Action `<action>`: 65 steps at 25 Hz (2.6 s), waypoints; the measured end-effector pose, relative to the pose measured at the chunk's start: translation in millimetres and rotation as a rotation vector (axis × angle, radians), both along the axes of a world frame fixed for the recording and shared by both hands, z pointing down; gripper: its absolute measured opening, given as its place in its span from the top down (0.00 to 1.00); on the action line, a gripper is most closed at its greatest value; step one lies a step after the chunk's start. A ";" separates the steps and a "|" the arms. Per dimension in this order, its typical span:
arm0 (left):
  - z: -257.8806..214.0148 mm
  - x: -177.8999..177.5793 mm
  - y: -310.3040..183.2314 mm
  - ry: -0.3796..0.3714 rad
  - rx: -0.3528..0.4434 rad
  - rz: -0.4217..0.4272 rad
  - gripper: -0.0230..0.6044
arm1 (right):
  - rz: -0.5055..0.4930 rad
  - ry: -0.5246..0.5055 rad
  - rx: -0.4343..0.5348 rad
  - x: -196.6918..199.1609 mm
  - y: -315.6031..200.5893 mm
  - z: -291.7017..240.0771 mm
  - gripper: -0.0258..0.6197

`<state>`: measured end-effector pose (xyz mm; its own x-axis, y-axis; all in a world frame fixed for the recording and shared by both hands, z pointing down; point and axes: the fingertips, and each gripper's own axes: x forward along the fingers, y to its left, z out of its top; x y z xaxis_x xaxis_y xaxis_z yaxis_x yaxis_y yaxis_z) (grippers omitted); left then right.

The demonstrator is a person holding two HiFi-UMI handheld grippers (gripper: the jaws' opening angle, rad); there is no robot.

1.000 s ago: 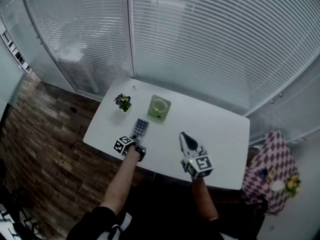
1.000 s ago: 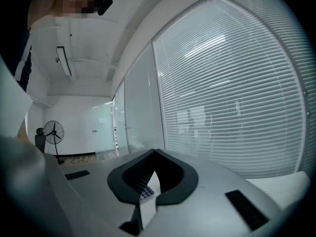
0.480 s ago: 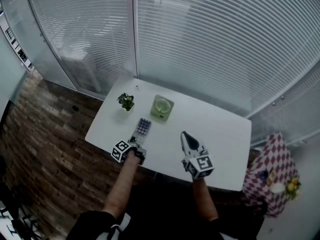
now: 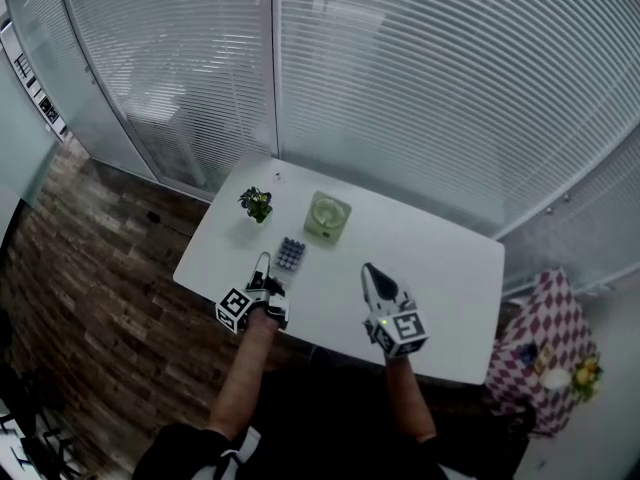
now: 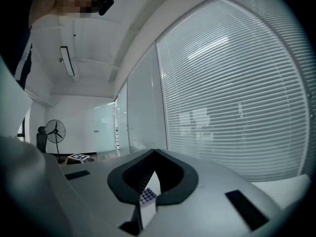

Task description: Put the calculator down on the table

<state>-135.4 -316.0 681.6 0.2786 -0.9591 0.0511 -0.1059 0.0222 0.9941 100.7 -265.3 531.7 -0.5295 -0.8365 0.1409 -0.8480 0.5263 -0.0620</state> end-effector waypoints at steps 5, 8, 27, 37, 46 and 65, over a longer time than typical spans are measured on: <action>-26.9 -6.5 5.5 0.040 0.044 -0.016 0.56 | 0.014 -0.001 -0.005 -1.6 -0.3 -5.9 0.95; -44.0 -8.1 5.9 0.057 0.073 -0.026 0.56 | 0.016 -0.003 -0.007 -0.9 -1.2 -2.2 0.95; -112.8 -7.6 25.6 -0.853 0.372 0.138 0.56 | 0.014 -0.006 -0.005 -1.3 -3.8 -4.7 0.95; -153.8 25.0 37.5 -1.367 0.583 0.223 0.56 | -0.051 0.020 0.069 -21.5 -3.4 -12.1 0.95; -179.7 30.8 41.8 -1.434 0.655 0.173 0.56 | -0.058 0.058 0.085 -25.5 -5.5 -12.2 0.95; -191.8 32.6 51.2 -1.534 0.709 0.151 0.95 | -0.052 0.086 0.069 -27.4 -6.2 -2.6 0.95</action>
<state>-102.8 -264.7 489.8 0.4686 -0.8817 -0.0554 -0.8690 -0.4487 -0.2085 73.3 -271.5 529.1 -0.5609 -0.8174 0.1311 -0.8201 0.5703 0.0476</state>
